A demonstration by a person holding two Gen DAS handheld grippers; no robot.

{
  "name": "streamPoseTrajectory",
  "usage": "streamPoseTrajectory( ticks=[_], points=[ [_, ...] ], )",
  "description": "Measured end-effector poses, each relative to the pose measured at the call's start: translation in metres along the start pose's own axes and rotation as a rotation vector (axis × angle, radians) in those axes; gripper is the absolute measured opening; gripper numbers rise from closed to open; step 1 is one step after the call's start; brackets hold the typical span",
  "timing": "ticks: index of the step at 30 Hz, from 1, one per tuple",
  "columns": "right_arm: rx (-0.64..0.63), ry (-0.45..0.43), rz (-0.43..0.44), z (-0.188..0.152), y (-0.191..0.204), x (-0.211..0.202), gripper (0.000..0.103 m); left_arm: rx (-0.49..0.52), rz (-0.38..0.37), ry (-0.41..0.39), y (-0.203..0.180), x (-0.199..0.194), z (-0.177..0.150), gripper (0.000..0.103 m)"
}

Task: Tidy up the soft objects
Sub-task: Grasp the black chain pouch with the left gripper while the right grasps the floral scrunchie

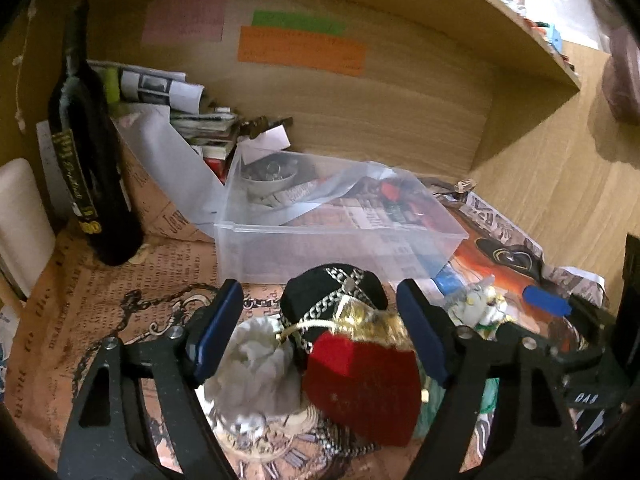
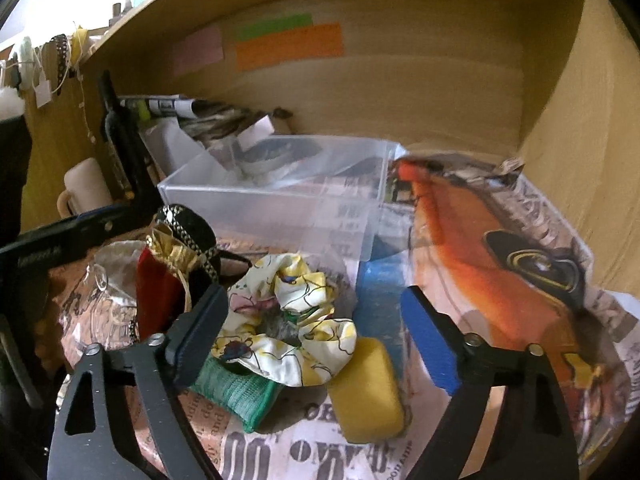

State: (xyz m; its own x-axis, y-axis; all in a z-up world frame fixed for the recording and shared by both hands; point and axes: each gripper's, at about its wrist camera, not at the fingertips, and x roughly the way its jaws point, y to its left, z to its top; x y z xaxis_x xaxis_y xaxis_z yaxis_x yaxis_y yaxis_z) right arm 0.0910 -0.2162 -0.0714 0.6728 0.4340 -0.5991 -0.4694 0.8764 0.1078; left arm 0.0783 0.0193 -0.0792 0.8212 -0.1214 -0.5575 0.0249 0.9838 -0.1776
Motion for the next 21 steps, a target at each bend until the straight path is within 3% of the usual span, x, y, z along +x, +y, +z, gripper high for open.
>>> streamPoseTrajectory(
  ticks=[8,13,18,21],
  points=[
    [0.034,0.070,0.051,0.000,-0.008,0.018,0.052,-0.035,-0.026,0.084,0.005,0.031,0.004,0.050],
    [0.032,0.071,0.051,0.000,-0.008,0.017,0.028,-0.050,-0.040,0.102,0.008,0.040,0.003,0.046],
    [0.012,0.056,0.025,0.000,-0.006,0.015,0.018,-0.032,-0.038,0.107,0.005,0.041,0.001,0.036],
    [0.013,0.034,0.019,0.003,-0.006,0.010,0.017,-0.038,-0.038,0.098,0.006,0.037,0.002,0.034]
  ],
)
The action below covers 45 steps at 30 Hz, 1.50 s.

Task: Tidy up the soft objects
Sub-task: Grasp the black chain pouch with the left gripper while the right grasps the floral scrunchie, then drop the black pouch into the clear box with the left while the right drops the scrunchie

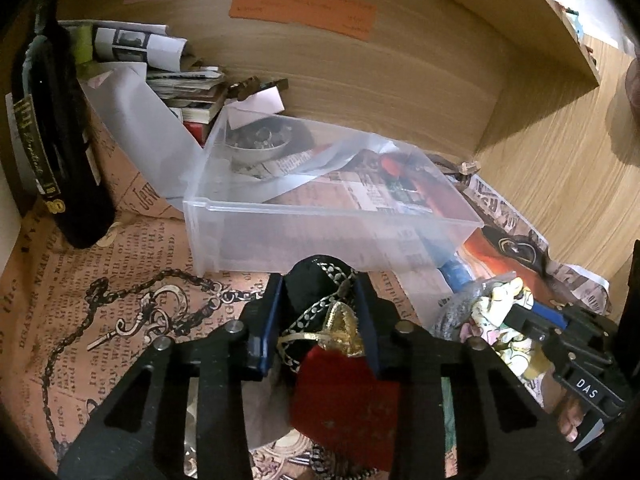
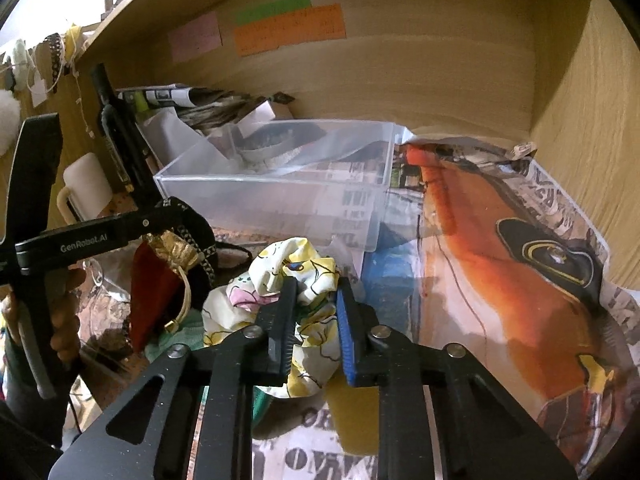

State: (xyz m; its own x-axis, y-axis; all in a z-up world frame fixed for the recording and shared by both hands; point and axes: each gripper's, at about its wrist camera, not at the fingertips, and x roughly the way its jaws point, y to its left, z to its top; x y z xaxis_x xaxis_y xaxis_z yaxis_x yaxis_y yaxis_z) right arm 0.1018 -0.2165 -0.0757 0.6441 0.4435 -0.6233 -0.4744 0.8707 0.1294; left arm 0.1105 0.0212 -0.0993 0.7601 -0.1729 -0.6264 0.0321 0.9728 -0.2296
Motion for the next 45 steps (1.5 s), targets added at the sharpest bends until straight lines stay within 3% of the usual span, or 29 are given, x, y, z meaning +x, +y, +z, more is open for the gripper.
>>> streamPoseTrajectory(
  ticks=[11,25,36,45],
  points=[
    [-0.004,-0.122,-0.007,0.020,0.005,-0.024,0.015,-0.012,-0.009,-0.064,0.000,-0.024,0.011,0.029],
    [-0.059,-0.276,-0.014,0.070,0.013,-0.035,0.016,0.021,-0.010,-0.185,-0.012,-0.062,0.046,0.027],
    [-0.106,-0.268,-0.020,0.104,0.017,-0.012,0.016,0.030,0.019,-0.244,-0.015,-0.069,0.087,0.027],
    [-0.135,-0.165,-0.054,0.123,0.014,0.031,0.016,0.015,0.081,-0.192,-0.001,-0.026,0.112,0.027]
  ],
)
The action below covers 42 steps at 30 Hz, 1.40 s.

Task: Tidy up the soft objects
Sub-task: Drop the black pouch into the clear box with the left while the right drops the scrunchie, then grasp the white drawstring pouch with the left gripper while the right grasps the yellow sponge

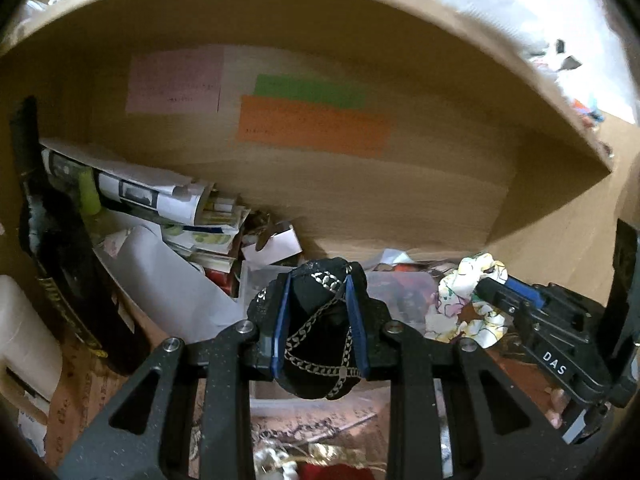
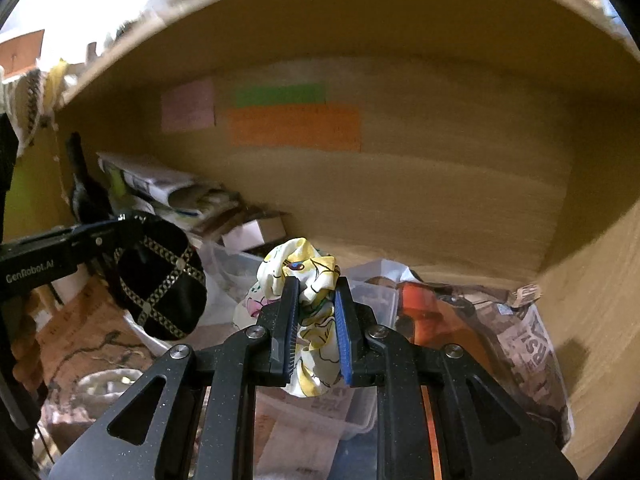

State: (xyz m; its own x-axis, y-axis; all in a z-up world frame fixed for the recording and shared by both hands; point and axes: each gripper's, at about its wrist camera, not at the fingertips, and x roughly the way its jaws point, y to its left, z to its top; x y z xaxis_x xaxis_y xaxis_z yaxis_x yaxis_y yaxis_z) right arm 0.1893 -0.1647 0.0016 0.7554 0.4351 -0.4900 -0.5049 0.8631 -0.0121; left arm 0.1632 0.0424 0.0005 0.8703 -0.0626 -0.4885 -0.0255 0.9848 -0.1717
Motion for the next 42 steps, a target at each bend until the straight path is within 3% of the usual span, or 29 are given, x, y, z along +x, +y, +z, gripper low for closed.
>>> streamPoseTrajectory(
  ticks=[12,18,21,23,25,31,37,42],
  points=[
    [-0.040,0.228,0.037,-0.013,-0.002,0.065,0.016,0.008,0.013,0.188,0.012,0.067,-0.021,0.028],
    [-0.045,0.309,0.066,-0.018,0.000,0.081,0.016,0.048,0.025,0.207,0.002,0.075,-0.028,0.032],
    [-0.047,0.329,0.068,-0.020,0.001,0.084,0.030,0.066,0.037,0.201,-0.001,0.075,-0.028,0.042],
    [-0.048,0.321,0.054,-0.019,0.001,0.083,0.045,0.071,0.039,0.197,-0.002,0.072,-0.028,0.058],
    [-0.052,0.305,0.040,-0.017,0.002,0.079,0.056,0.077,0.040,0.181,-0.003,0.067,-0.026,0.066],
    [-0.054,0.230,0.026,-0.005,0.001,0.054,0.065,0.099,0.040,0.120,-0.009,0.041,-0.020,0.068],
    [-0.058,0.143,0.017,0.004,0.007,0.018,0.067,0.111,0.035,0.041,-0.010,0.002,-0.016,0.074],
    [-0.060,0.061,0.005,0.002,0.009,-0.020,0.073,0.128,0.031,-0.011,-0.010,-0.029,-0.022,0.085]
  ],
)
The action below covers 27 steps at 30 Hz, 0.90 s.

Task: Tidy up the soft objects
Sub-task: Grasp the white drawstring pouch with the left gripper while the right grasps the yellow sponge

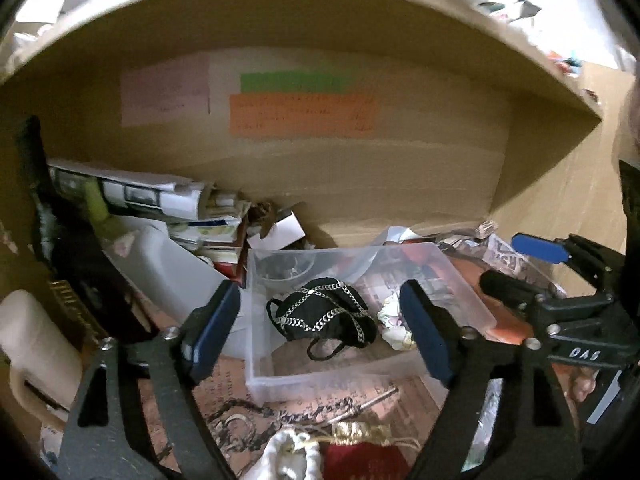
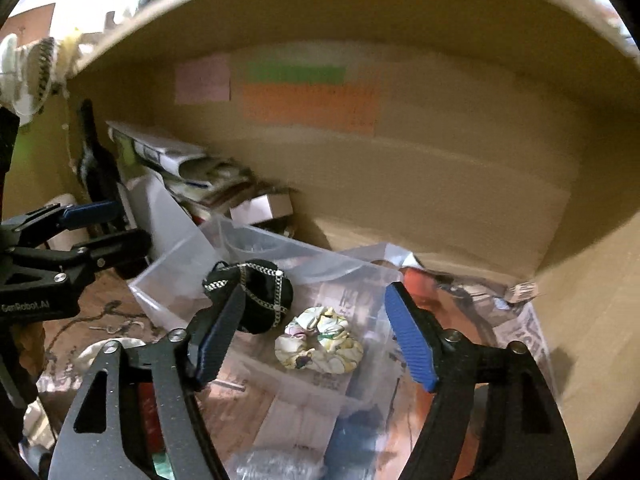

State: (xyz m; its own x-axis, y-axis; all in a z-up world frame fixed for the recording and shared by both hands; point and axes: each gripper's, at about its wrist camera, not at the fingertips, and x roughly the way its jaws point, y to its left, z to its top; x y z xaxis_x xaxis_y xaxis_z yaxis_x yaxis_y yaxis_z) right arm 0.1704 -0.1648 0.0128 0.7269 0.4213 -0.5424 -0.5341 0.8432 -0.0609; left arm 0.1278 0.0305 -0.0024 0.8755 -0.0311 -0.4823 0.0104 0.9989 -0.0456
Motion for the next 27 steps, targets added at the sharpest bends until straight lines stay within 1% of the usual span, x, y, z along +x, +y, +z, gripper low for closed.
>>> streamPoseTrajectory(
  ticks=[3,5,10,14,19,22,27],
  points=[
    [0.007,-0.037,-0.009,-0.006,0.001,-0.017,0.077,0.012,0.003,-0.013,0.003,-0.018,-0.010,0.087],
    [0.010,-0.054,-0.015,-0.014,0.003,-0.029,0.078,0.014,0.006,-0.010,0.004,-0.024,-0.017,0.088],
    [0.024,-0.053,-0.030,-0.036,0.004,-0.046,0.080,-0.002,0.002,0.028,0.015,-0.039,-0.039,0.088],
    [0.039,-0.013,-0.047,-0.058,0.001,-0.050,0.080,-0.015,-0.002,0.071,0.019,-0.042,-0.056,0.088],
    [0.071,0.065,-0.070,-0.089,-0.005,-0.048,0.080,-0.020,-0.001,0.143,0.024,-0.037,-0.079,0.088],
    [0.123,0.112,-0.066,-0.105,-0.012,-0.044,0.080,-0.028,-0.013,0.202,0.026,-0.028,-0.094,0.088],
    [0.194,0.182,-0.057,-0.128,-0.022,-0.037,0.080,-0.057,-0.024,0.270,0.028,-0.018,-0.117,0.088]
  ],
)
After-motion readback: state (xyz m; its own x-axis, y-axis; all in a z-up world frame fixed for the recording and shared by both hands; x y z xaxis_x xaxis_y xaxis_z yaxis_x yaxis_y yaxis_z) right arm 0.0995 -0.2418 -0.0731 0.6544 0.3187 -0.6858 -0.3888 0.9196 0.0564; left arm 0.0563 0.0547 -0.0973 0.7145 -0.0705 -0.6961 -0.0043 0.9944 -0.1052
